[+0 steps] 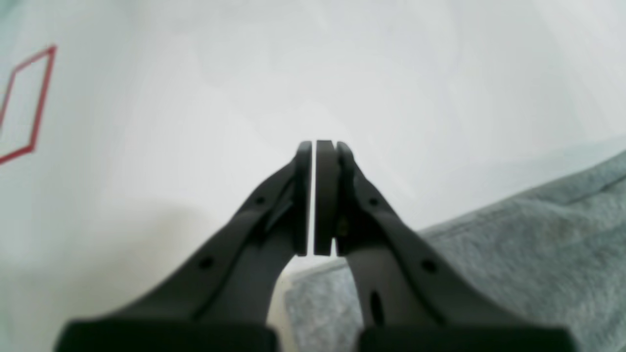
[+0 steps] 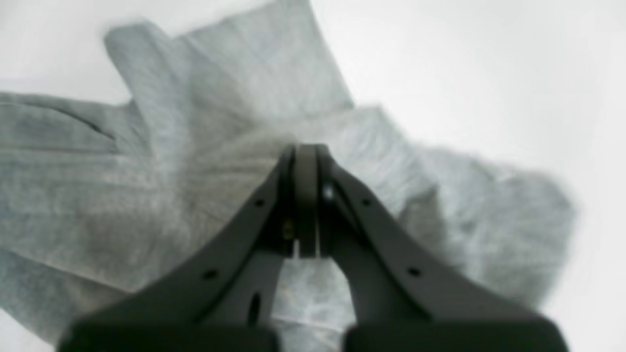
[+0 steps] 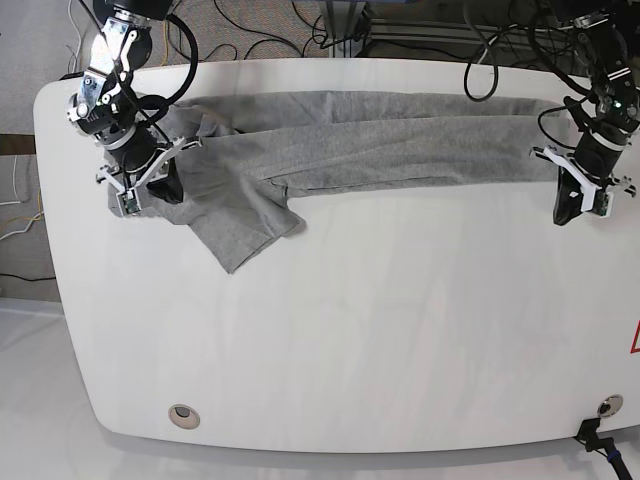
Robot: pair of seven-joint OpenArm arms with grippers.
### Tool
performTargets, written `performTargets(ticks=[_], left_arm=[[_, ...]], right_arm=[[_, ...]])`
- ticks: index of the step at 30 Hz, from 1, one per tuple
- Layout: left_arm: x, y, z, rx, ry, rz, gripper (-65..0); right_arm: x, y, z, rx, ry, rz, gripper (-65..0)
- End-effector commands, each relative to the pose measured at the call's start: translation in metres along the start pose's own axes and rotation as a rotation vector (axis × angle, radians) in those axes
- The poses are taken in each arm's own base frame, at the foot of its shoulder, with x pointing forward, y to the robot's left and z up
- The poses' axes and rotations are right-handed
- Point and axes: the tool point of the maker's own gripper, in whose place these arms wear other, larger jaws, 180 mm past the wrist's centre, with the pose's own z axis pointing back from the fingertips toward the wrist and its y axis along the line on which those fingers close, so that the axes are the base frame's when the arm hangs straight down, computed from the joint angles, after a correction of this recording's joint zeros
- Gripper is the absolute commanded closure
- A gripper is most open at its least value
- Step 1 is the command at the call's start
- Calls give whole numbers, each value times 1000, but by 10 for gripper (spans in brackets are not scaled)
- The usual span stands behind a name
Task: Fold the T-shirt properly
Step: 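Release the right gripper and move it to the loose sleeve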
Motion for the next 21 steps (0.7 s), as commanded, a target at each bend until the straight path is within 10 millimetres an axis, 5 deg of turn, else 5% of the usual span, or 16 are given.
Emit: performTargets(ticks=[1, 3, 11, 21], left_arm=[[15, 6, 2, 11, -48, -15, 0], [12, 5, 4, 11, -41, -13, 0], [2, 0, 8, 3, -17, -1, 0], [-3, 1, 11, 6, -7, 1, 0]], right_arm=[[25, -5, 8, -22, -49, 47, 0], [33, 3, 2, -5, -54, 55, -6], [59, 12, -34, 61, -81, 39, -419], [57, 6, -92, 141, -22, -104, -455]])
